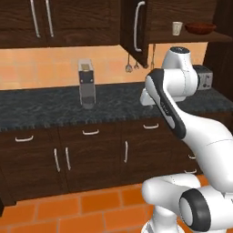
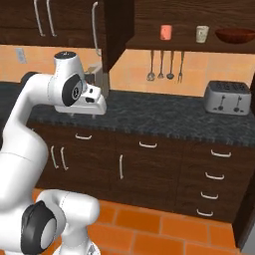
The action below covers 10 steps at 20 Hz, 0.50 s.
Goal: Gather all objects into one cabinet and sort the glasses and bowls to opposite sides.
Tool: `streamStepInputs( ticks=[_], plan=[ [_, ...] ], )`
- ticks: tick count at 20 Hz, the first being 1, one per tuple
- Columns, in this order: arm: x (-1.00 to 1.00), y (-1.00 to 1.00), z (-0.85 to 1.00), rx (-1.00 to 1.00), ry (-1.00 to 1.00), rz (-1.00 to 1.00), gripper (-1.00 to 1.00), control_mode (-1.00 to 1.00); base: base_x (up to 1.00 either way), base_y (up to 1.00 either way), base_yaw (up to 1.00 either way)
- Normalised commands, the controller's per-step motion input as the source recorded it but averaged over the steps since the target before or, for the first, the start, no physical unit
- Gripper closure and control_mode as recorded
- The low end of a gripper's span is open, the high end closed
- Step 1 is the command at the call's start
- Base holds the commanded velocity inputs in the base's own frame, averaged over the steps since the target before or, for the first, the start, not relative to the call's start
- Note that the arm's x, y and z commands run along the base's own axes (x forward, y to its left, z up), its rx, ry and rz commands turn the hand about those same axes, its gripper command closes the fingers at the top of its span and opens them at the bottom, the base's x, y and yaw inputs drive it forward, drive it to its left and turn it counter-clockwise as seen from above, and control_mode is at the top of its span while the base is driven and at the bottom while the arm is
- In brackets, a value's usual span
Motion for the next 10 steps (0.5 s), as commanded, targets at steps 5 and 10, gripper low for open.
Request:
streamStepInputs(
  ticks=[5, 10],
  plan=[
    [0.00, 0.00, 0.00, 0.00, 0.00, 0.00, -1.00, 1.00, -0.26, 0.63, 0.24],
    [0.00, 0.00, 0.00, 0.00, 0.00, 0.00, -1.00, 1.00, -0.09, 0.34, 0.38]
  ],
)
